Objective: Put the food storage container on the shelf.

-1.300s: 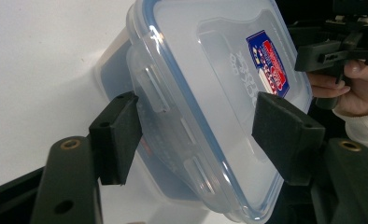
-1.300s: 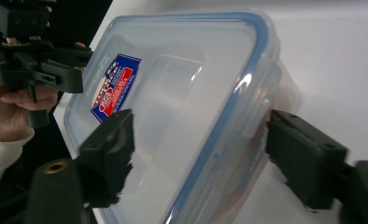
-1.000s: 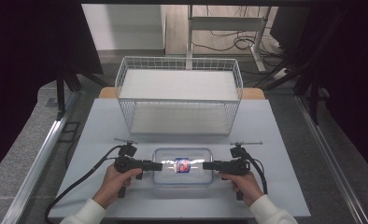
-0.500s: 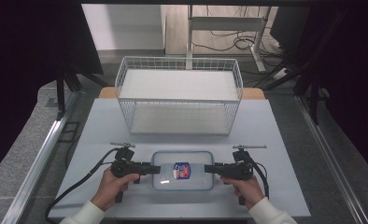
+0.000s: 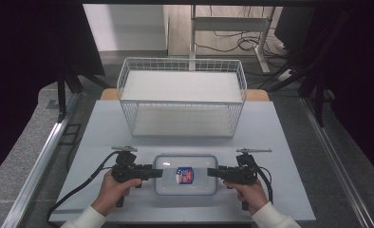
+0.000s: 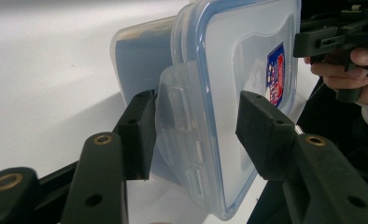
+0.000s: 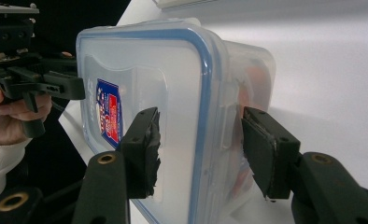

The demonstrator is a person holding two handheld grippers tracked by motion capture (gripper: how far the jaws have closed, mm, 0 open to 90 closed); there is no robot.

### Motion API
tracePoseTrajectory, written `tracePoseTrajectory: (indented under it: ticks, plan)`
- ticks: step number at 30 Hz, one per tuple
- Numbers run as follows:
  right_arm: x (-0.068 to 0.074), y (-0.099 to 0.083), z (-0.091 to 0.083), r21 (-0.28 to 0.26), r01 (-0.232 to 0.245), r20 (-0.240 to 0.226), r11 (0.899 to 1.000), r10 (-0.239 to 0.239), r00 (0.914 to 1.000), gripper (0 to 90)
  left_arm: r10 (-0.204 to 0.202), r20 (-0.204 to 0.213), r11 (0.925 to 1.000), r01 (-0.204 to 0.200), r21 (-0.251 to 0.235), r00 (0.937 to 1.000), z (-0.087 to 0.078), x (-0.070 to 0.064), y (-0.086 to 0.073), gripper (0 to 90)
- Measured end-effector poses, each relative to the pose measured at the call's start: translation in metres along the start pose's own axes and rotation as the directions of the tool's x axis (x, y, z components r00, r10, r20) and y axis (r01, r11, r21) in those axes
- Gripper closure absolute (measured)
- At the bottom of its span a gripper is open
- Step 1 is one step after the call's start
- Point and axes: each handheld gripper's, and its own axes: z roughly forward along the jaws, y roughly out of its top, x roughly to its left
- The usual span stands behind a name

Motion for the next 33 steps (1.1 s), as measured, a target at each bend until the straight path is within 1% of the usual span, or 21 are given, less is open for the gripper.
tracePoseTrajectory:
  ticks: [4, 5, 8, 11, 14, 18, 19, 22, 23, 24, 25, 26, 27, 28, 29, 30, 32, 33]
  plan:
    - [0.002, 0.001, -0.001, -0.013, 0.005, 0.004, 1.0, -0.005, 1.0, 47.8, 0.009, -0.004, 0.9999, -0.009, -0.007, 1.0, -0.002, -0.001, 0.001, 49.1]
    - [0.002, 0.001, -0.001, -0.013, 0.005, 0.004, 1.0, -0.005, 1.0, 47.8, 0.02, -0.007, 0.9998, -0.02, -0.007, 0.9998, -0.002, -0.002, 0.002, 49.1]
    - [0.003, 0.003, -0.002, -0.018, 0.011, 0.002, 1.0, -0.011, 0.9999, 47.8, 0.028, -0.008, 0.9995, -0.028, -0.016, 0.9996, -0.004, -0.003, 0.003, 49.2]
    - [0.005, 0.006, -0.002, -0.028, 0.034, 0.011, 0.999, -0.033, 0.9994, 47.7, 0.031, -0.016, 0.9993, -0.032, -0.019, 0.9994, -0.004, -0.003, 0.005, 49.1]
    - [0.004, 0.011, -0.001, -0.03, 0.04, 0.007, 0.999, -0.04, 0.9992, 47.5, 0.046, -0.028, 0.9985, -0.046, -0.028, 0.9986, -0.004, -0.002, 0.01, 49.1]
    - [0.003, 0.016, -0.001, -0.035, 0.048, 0.008, 0.998, -0.047, 0.9988, 47.6, 0.055, -0.029, 0.9979, -0.056, -0.033, 0.9981, -0.005, -0.001, 0.015, 49.1]
    - [0.004, 0.021, -0.001, -0.041, 0.059, 0.012, 0.997, -0.058, 0.9982, 47.5, 0.059, -0.028, 0.9975, -0.06, -0.037, 0.9979, -0.005, 0.0, 0.018, 49.1]
    - [0.004, 0.024, -0.001, -0.048, 0.064, 0.013, 0.997, -0.064, 0.9979, 47.5, 0.065, -0.027, 0.997, -0.066, -0.042, 0.9976, -0.007, 0.002, 0.025, 49.2]
    - [0.004, 0.028, 0.0, -0.054, 0.065, 0.013, 0.996, -0.065, 0.9978, 47.5, 0.066, -0.027, 0.9969, -0.067, -0.041, 0.9975, -0.007, 0.003, 0.028, 49.3]
    - [0.004, 0.028, 0.0, -0.054, 0.065, 0.013, 0.996, -0.065, 0.9978, 47.5, 0.069, -0.026, 0.9968, -0.07, -0.04, 0.9973, -0.008, 0.004, 0.031, 49.3]
    - [0.003, 0.034, 0.001, -0.06, 0.069, 0.014, 0.996, -0.068, 0.9976, 47.5, 0.072, -0.027, 0.9965, -0.073, -0.04, 0.997, -0.008, 0.005, 0.034, 49.4]
    - [0.003, 0.034, 0.001, -0.06, 0.069, 0.014, 0.996, -0.068, 0.9976, 47.5, 0.077, -0.03, 0.9961, -0.079, -0.041, 0.9966, -0.009, 0.006, 0.038, 49.4]
    - [0.003, 0.041, 0.002, -0.065, 0.073, 0.014, 0.995, -0.072, 0.9973, 47.5, 0.083, -0.033, 0.9954, -0.084, -0.046, 0.996, -0.01, 0.008, 0.044, 49.3]
    - [0.002, 0.044, 0.003, -0.068, 0.077, 0.014, 0.995, -0.076, 0.997, 47.4, 0.083, -0.033, 0.9954, -0.084, -0.046, 0.996, -0.01, 0.008, 0.044, 49.4]
    - [0.002, 0.047, 0.003, -0.07, 0.08, 0.015, 0.994, -0.079, 0.9968, 47.4, 0.09, -0.034, 0.9945, -0.092, -0.05, 0.9953, -0.01, 0.011, 0.051, 49.4]
    - [0.002, 0.047, 0.003, -0.07, 0.08, 0.015, 0.994, -0.079, 0.9968, 47.4, 0.09, -0.034, 0.9945, -0.092, -0.05, 0.9953, -0.01, 0.011, 0.051, 49.4]
    - [0.002, 0.055, 0.005, -0.075, 0.087, 0.018, 0.993, -0.086, 0.9961, 47.4, 0.095, -0.034, 0.9939, -0.096, -0.053, 0.9949, -0.011, 0.014, 0.057, 49.5]
    - [0.001, 0.061, 0.007, -0.08, 0.092, 0.017, 0.993, -0.091, 0.9957, 47.5, 0.102, -0.038, 0.9928, -0.104, -0.06, 0.9941, -0.011, 0.018, 0.064, 49.5]
